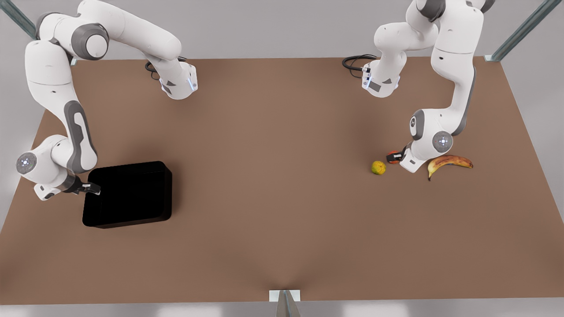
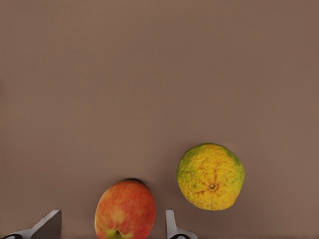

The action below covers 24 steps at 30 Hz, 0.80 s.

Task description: Place the storage box in the middle with the right arm, and place the apple in the storage box with the left arm

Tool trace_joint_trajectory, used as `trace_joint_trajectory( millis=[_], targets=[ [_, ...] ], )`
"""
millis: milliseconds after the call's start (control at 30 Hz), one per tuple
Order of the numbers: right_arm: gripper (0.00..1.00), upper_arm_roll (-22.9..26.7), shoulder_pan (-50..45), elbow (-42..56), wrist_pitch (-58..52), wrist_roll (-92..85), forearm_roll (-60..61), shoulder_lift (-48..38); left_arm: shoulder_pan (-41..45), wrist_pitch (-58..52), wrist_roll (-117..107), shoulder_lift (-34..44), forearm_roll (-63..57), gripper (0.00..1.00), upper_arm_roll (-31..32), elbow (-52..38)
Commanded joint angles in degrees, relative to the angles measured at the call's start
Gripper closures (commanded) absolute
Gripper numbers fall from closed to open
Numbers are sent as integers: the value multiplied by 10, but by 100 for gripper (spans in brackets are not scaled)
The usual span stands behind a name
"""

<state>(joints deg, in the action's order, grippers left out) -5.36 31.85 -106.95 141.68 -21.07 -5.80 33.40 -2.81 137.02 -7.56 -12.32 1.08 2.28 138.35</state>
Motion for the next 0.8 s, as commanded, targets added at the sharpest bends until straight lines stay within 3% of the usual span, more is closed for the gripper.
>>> trace_joint_trajectory(
  millis=[0,67,100,567,767],
  targets=[
    [44,0,-2,-1,0,2,0,0,0,0,0,-3,0,0,0,-1],
    [50,-4,-4,-1,0,3,3,3,0,0,0,-12,0,0,0,-2],
    [78,-4,-4,-1,0,1,3,3,1,0,0,-17,0,0,0,-3],
    [79,-11,-5,5,-10,-6,1,-5,0,40,-2,-30,0,0,0,16],
    [79,-30,-4,42,-171,2,4,-59,0,42,-2,-47,2,0,0,11]
  ],
)
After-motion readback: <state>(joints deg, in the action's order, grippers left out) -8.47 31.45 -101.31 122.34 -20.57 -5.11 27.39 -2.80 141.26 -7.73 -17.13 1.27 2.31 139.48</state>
